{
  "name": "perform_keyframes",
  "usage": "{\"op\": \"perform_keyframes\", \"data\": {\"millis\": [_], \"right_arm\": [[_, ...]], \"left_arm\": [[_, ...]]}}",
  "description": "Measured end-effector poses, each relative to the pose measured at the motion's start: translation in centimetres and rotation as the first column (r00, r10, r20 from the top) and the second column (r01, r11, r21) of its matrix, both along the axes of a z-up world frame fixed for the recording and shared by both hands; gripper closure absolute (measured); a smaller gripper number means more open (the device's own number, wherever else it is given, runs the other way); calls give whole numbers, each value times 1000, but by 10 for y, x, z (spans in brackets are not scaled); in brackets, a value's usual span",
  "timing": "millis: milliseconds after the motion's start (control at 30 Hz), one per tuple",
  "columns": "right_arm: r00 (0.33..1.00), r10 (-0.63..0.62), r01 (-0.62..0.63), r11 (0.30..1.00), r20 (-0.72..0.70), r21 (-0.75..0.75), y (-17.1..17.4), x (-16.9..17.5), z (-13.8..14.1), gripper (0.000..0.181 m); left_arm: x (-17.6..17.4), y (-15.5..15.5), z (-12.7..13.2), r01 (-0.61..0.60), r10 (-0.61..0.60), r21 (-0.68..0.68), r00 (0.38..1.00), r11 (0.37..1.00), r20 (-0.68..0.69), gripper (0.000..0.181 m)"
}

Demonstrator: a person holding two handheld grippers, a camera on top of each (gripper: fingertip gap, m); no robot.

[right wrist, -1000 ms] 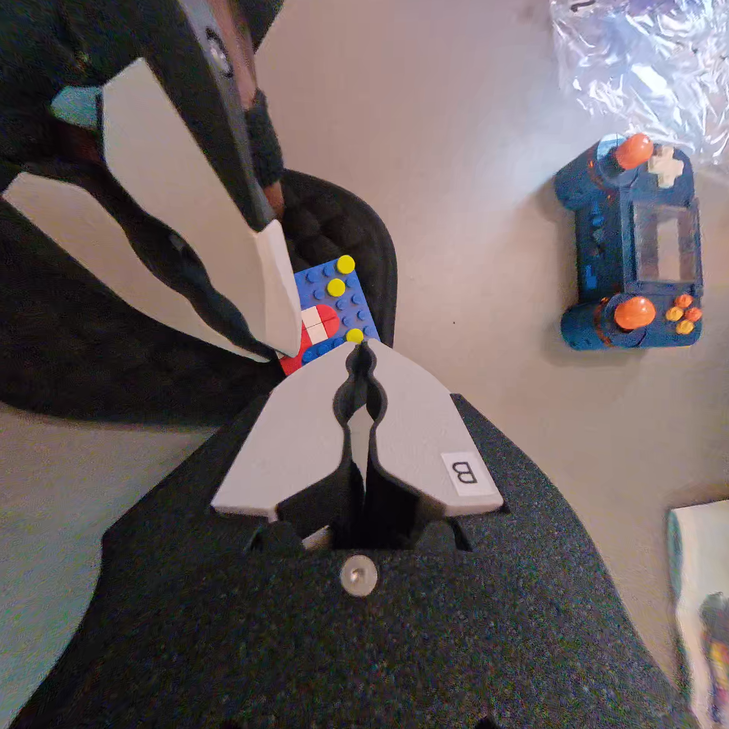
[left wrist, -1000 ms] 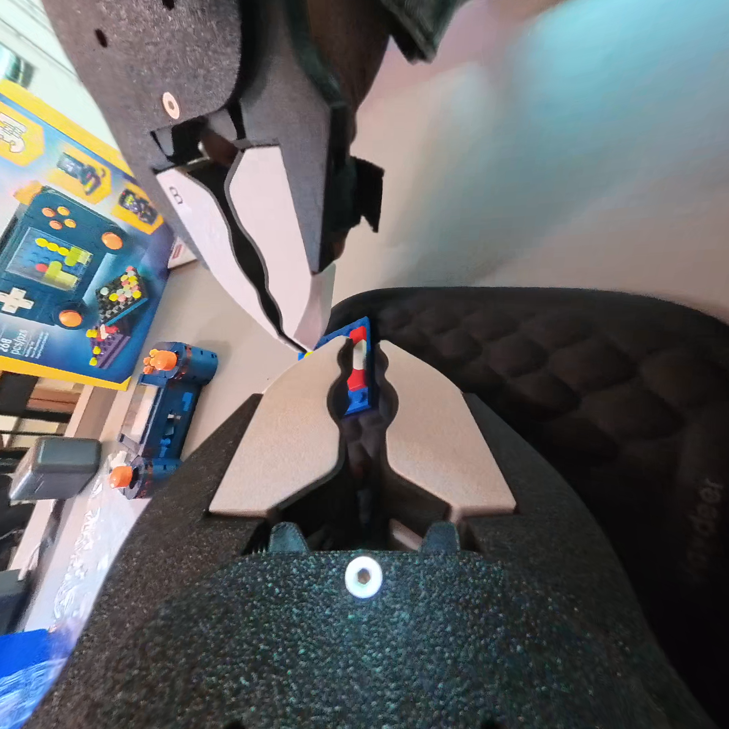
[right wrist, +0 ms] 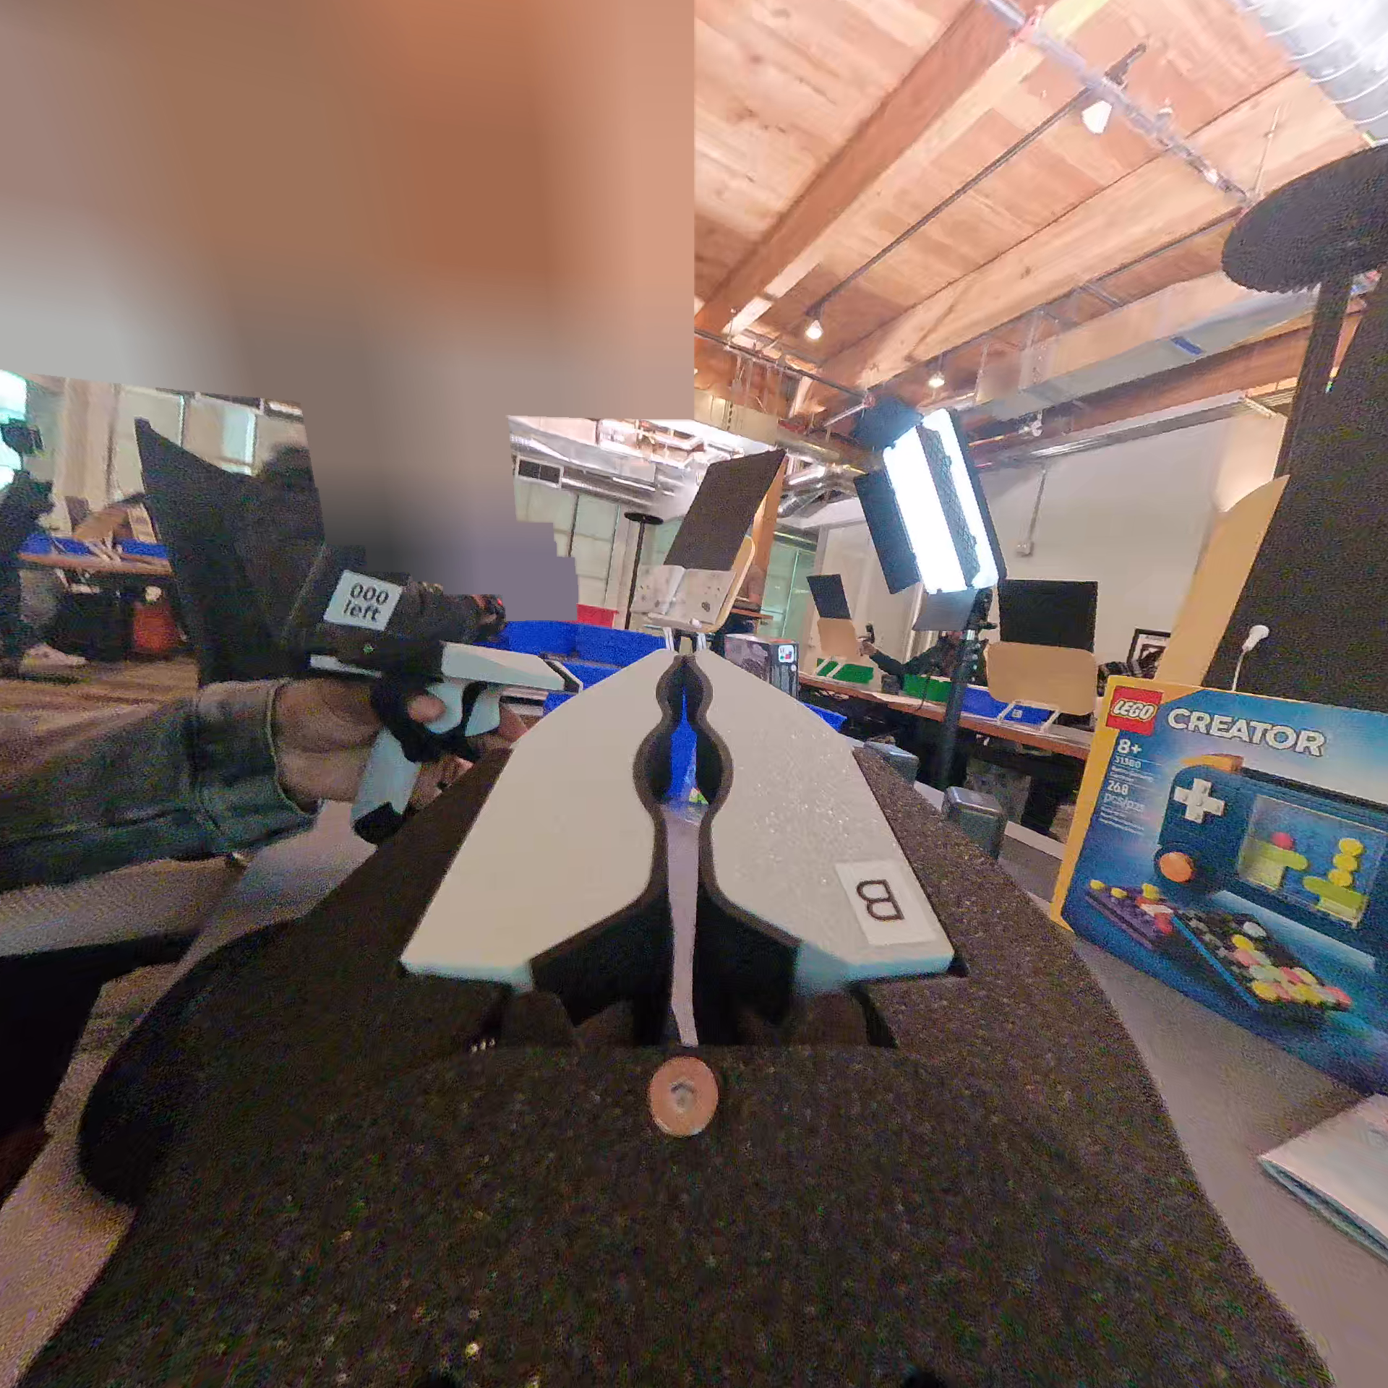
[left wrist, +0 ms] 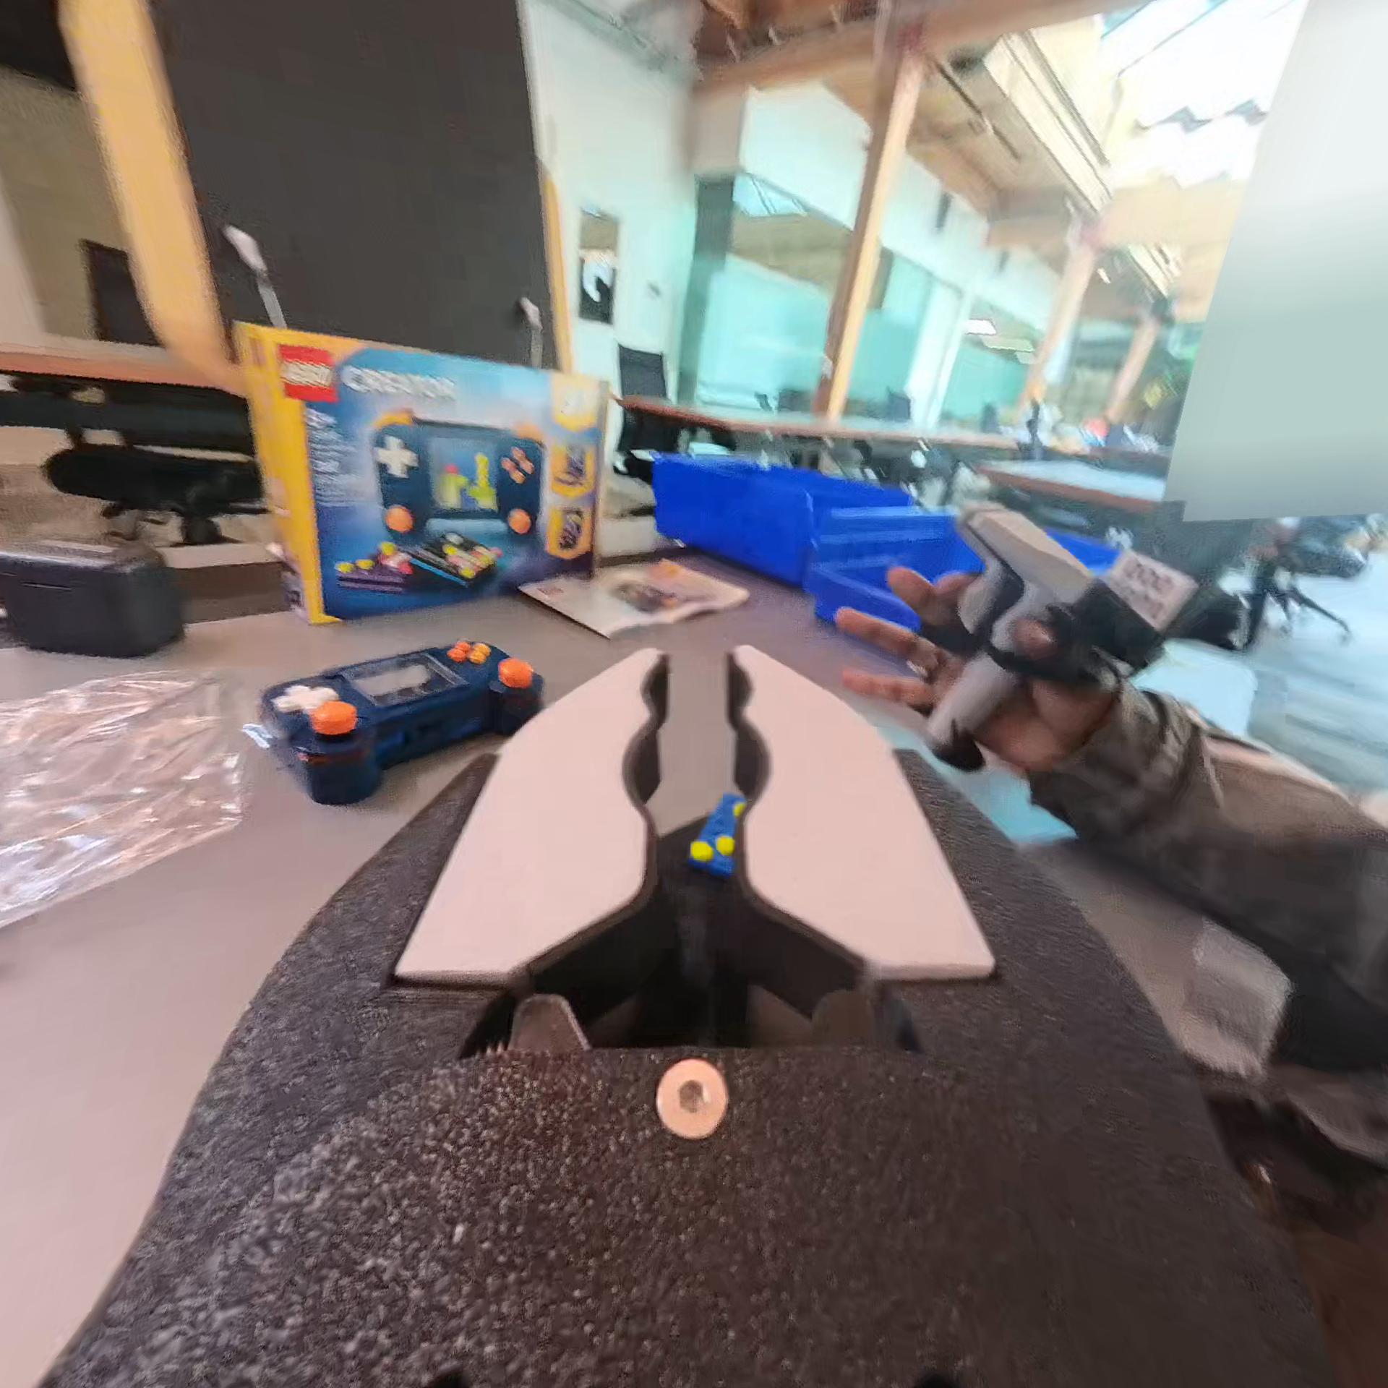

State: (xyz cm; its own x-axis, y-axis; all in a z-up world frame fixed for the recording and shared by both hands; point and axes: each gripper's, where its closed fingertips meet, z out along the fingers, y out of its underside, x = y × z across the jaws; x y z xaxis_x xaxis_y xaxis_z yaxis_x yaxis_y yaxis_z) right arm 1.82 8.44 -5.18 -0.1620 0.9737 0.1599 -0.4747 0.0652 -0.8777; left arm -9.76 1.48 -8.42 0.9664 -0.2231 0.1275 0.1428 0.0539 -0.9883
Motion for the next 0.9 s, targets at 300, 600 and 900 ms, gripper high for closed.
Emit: {"op": "perform_keyframes", "data": {"millis": [300,600,900], "right_arm": [[937,83,-66,996,338,-62,-15,-39,-51,84],[856,192,-160,981,480,-108,-28,-41,-72,127],[622,311,-279,945,719,-168,-46,-42,-102,169]], "left_arm": [[50,33,-97,73,-311,-506,860,860,-405,85],[52,44,-115,97,-340,-556,872,826,-353,129],[61,17,-117,241,-496,-577,800,781,-337,129]]}}
